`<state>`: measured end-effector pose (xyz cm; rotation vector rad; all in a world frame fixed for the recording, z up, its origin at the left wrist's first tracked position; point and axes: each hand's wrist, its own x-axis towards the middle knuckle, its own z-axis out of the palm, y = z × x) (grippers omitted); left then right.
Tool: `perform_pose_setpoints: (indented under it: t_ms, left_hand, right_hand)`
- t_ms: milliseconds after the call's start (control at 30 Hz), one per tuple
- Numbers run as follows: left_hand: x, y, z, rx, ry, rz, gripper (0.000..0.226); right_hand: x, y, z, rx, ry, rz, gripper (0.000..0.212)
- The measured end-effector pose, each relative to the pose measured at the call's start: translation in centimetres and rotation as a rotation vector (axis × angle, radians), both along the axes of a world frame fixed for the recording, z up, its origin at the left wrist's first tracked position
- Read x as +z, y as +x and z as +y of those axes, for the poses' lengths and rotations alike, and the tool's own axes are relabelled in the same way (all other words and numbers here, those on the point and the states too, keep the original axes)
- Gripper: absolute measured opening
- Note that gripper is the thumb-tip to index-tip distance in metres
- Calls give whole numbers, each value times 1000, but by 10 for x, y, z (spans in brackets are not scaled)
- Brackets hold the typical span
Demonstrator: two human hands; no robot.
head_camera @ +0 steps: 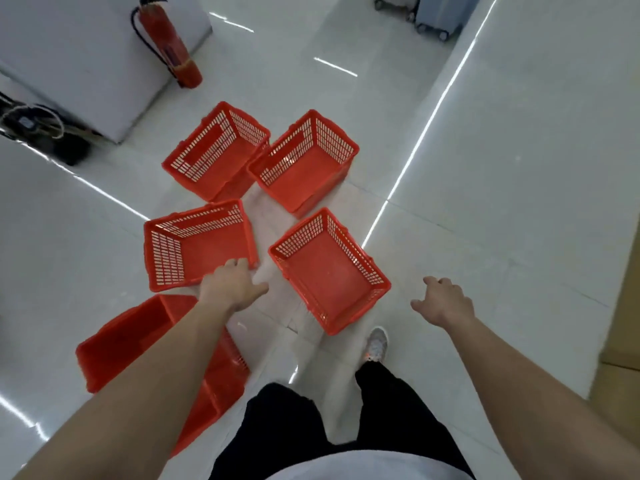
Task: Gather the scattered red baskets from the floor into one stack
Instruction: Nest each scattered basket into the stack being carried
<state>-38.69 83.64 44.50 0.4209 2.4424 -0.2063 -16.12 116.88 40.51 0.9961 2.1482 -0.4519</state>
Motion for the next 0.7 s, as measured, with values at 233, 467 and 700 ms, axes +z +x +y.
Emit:
perform_pose_setpoints:
  t_ms: [233,467,700]
  left_hand:
    - [-96,-65,67,-65,-2,-5,80]
    - [-272,-131,94,-157,-23,22,89]
    - [-437,-171,98,-210,91,-6,88]
  right_hand:
    - [-118,7,28,-289,-144,0,74]
    - [-304,4,-21,-657,-264,96,76]
    - [-471,-2,-95,-1013,-180,211,73]
